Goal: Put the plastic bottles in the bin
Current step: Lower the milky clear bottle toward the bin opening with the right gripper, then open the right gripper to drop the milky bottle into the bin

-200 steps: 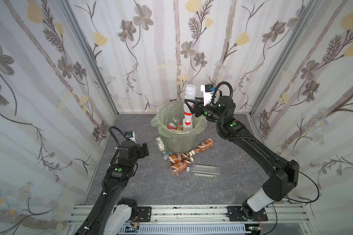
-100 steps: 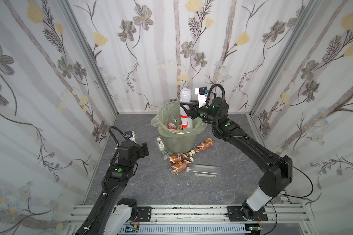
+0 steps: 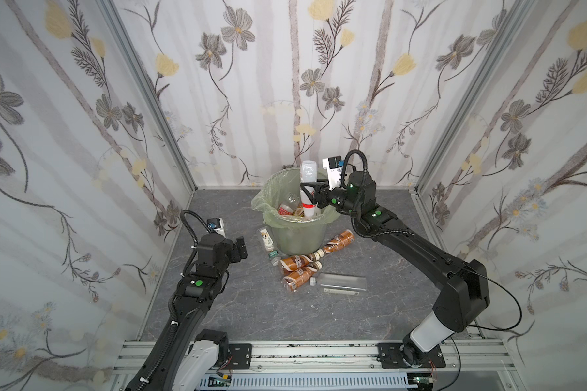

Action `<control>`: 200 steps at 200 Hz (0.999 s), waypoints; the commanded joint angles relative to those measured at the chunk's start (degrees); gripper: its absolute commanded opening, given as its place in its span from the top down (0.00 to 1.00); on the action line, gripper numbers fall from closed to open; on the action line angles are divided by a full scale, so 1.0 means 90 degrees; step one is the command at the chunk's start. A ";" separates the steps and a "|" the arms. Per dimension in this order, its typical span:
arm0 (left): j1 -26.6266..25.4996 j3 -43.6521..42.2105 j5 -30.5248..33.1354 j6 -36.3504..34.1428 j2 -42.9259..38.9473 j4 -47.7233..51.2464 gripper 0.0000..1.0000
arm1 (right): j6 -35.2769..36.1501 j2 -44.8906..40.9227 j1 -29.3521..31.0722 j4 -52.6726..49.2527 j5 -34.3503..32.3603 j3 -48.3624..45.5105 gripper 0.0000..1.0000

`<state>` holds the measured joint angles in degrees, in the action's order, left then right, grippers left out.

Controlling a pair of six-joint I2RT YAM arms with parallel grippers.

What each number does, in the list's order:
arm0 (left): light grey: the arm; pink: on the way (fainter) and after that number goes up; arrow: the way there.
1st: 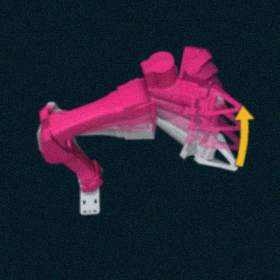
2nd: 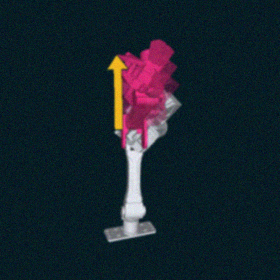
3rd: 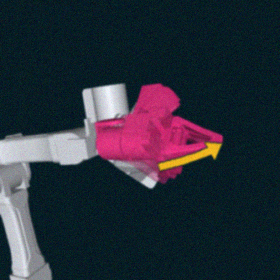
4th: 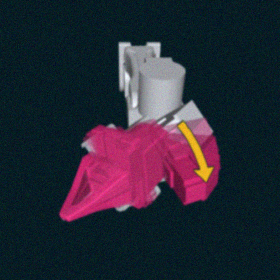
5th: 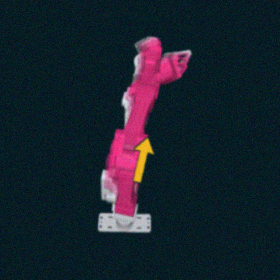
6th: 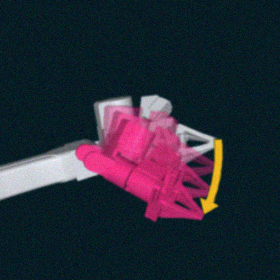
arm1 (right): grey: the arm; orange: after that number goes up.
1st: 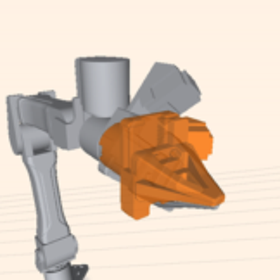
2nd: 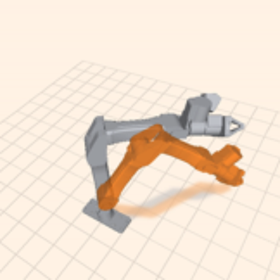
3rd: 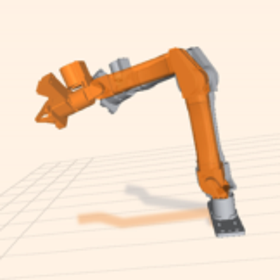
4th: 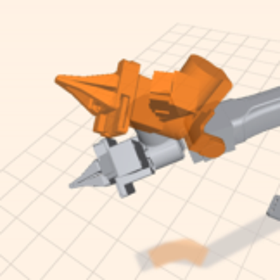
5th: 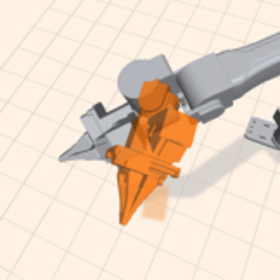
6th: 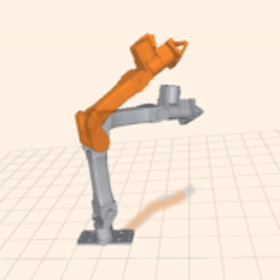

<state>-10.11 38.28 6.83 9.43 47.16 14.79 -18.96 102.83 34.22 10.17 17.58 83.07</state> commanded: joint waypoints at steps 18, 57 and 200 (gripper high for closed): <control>0.0009 -0.0007 0.0013 0.0071 -0.0035 -0.0185 0.08 | 0.0041 -0.0052 0.0014 -0.0074 -0.0028 -0.0058 0.41; 0.0010 -0.0012 -0.0004 0.0087 -0.0032 -0.0180 0.08 | 0.0196 -0.0265 0.0009 -0.0324 -0.0188 -0.0275 0.35; 0.0010 -0.0019 0.0027 0.0087 -0.0061 -0.0192 0.08 | 0.0479 -0.2127 -0.1239 -0.0889 -0.1164 -0.1748 0.28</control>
<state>-10.07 38.22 6.85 9.47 46.28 14.76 -11.77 85.89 25.93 1.50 9.13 70.76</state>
